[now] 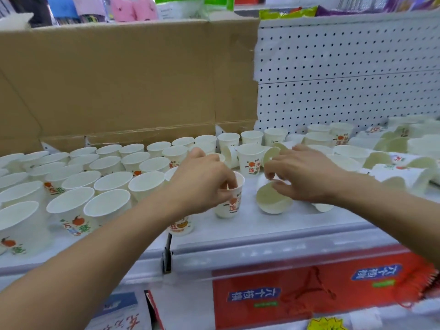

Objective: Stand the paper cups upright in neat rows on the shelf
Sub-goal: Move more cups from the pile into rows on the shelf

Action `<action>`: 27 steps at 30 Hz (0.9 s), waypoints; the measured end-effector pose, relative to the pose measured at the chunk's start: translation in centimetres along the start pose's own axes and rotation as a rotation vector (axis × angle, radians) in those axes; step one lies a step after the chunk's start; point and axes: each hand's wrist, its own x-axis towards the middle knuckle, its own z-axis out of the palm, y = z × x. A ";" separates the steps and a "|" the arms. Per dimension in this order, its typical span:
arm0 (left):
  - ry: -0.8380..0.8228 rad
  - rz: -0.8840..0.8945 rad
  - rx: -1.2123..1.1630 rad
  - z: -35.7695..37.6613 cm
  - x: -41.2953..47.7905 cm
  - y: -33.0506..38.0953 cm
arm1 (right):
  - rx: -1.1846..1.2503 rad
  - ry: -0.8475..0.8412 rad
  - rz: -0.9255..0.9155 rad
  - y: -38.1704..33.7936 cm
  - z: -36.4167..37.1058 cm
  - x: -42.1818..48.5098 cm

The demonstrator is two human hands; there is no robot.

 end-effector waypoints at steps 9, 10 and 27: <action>-0.153 -0.089 -0.008 -0.7 -1.1 -2.0 | 0.620 -0.157 0.219 1.6 -0.3 2.9; -0.161 -0.102 -0.006 -0.7 -1.1 -1.9 | 0.622 -0.196 0.218 1.5 -0.1 3.1; -0.084 -0.227 -0.166 -3.2 -0.8 0.1 | 0.721 -0.118 0.066 6.8 0.3 5.0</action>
